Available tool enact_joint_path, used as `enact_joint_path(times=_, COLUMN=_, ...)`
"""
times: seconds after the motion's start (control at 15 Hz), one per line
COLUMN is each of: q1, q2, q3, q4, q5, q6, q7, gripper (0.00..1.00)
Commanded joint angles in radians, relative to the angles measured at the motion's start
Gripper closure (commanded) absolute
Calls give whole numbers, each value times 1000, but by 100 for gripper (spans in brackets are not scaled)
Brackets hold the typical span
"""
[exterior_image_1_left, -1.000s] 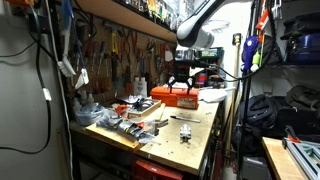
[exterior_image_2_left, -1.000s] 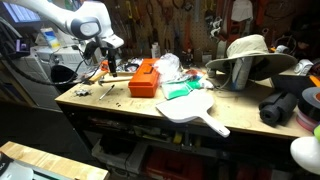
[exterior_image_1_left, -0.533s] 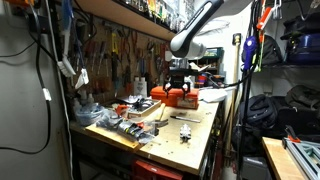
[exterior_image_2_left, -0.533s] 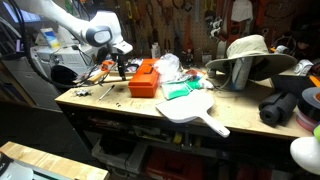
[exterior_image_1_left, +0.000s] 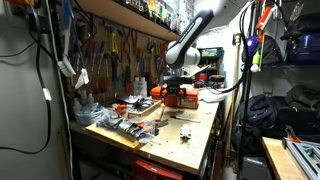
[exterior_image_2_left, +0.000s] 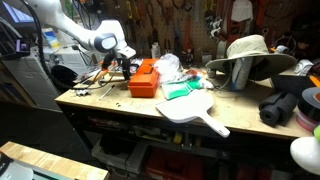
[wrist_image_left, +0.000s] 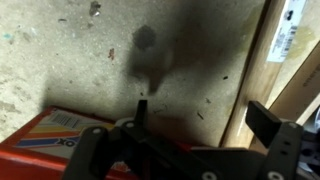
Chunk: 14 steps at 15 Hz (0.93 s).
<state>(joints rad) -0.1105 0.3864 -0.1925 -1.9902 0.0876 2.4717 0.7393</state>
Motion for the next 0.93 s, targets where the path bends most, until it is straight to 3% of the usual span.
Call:
enact_joint_path(times=0.0, q1=25, q2=41, q3=-17, q4=35, q5=-1, q6=14, q7=37, gripper=0)
enact_joint_path(times=0.47, q1=66, q2=88, q3=-38, q4=85, q5=-23, q6=19, q7=168, gripper=0)
enact_joint_path(times=0.87, q1=62, q2=118, q3=-41, q4=111, q5=-32, q6=-6, q7=181, gripper=0)
